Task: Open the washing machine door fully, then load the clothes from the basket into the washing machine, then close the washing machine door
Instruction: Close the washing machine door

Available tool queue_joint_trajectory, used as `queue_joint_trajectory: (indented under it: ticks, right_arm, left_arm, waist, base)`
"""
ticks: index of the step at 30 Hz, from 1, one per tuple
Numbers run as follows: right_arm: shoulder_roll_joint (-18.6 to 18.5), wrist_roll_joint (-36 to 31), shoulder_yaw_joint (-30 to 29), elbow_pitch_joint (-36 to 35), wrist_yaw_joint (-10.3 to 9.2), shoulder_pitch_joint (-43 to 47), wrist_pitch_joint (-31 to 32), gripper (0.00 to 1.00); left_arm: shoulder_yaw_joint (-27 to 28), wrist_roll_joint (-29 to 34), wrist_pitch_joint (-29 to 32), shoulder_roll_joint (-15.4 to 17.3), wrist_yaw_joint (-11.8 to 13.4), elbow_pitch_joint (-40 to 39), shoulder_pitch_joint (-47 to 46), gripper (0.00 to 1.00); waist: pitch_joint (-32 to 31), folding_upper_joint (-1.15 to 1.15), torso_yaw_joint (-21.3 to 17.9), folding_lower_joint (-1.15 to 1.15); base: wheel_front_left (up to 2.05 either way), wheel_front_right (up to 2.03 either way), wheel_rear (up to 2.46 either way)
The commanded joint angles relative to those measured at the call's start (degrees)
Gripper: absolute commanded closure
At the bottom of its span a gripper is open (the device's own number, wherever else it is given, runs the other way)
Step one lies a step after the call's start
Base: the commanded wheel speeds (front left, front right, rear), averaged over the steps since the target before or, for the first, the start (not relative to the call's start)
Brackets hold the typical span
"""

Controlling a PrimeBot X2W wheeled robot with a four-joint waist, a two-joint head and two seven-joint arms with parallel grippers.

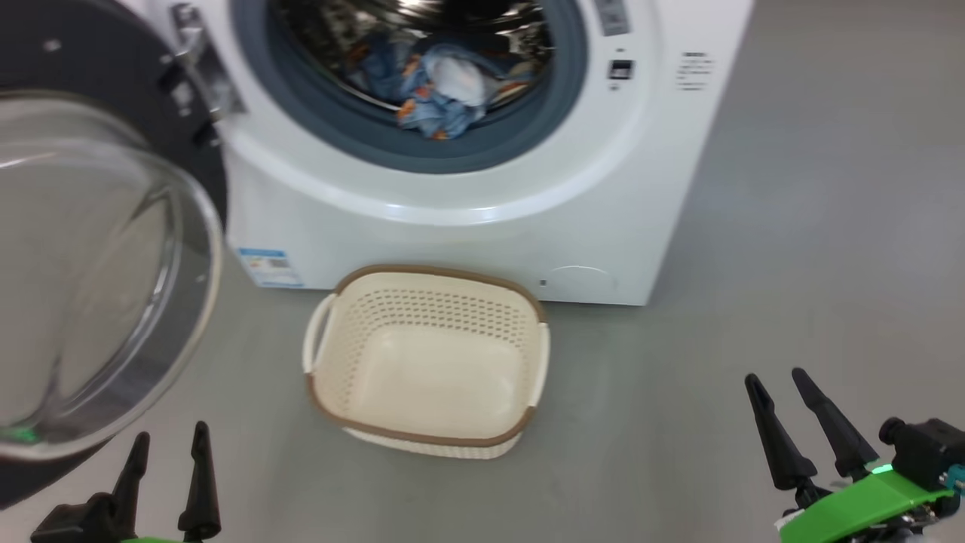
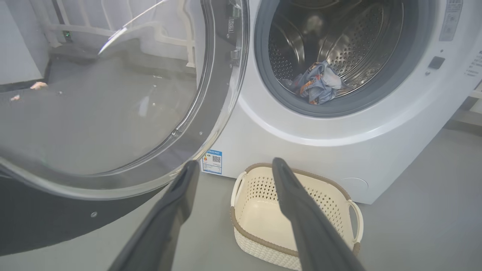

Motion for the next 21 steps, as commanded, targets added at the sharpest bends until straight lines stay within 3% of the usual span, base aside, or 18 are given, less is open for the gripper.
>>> queue_joint_trajectory:
  ticks: [1,14,21]
  right_arm:
    - [-1.3,-0.3,1.5,-1.4,0.09,-1.7,-0.3,0.00]
    - [-2.9,0.2,5.9,-0.4,0.09,-4.6,-0.3,0.00]
    - [-3.1,0.6,7.9,0.1,0.09,-5.0,-0.3,0.00]
  left_arm:
    - [2.1,-0.6,-0.4,0.7,-0.1,-1.6,0.0,0.00]
    - [2.0,-3.6,-0.4,0.3,0.1,-1.2,1.8,0.00]
    - [2.1,-4.9,-0.4,0.3,0.9,-2.1,3.0,0.00]
  waist:
    - [0.4,0.00,4.5,0.00]
    - [-0.3,0.00,18.2,0.00]
    - [-0.8,0.00,22.3,0.00]
  base:
    - [0.00,0.00,0.00]
    - [0.00,0.00,0.00]
    - [0.00,0.00,0.00]
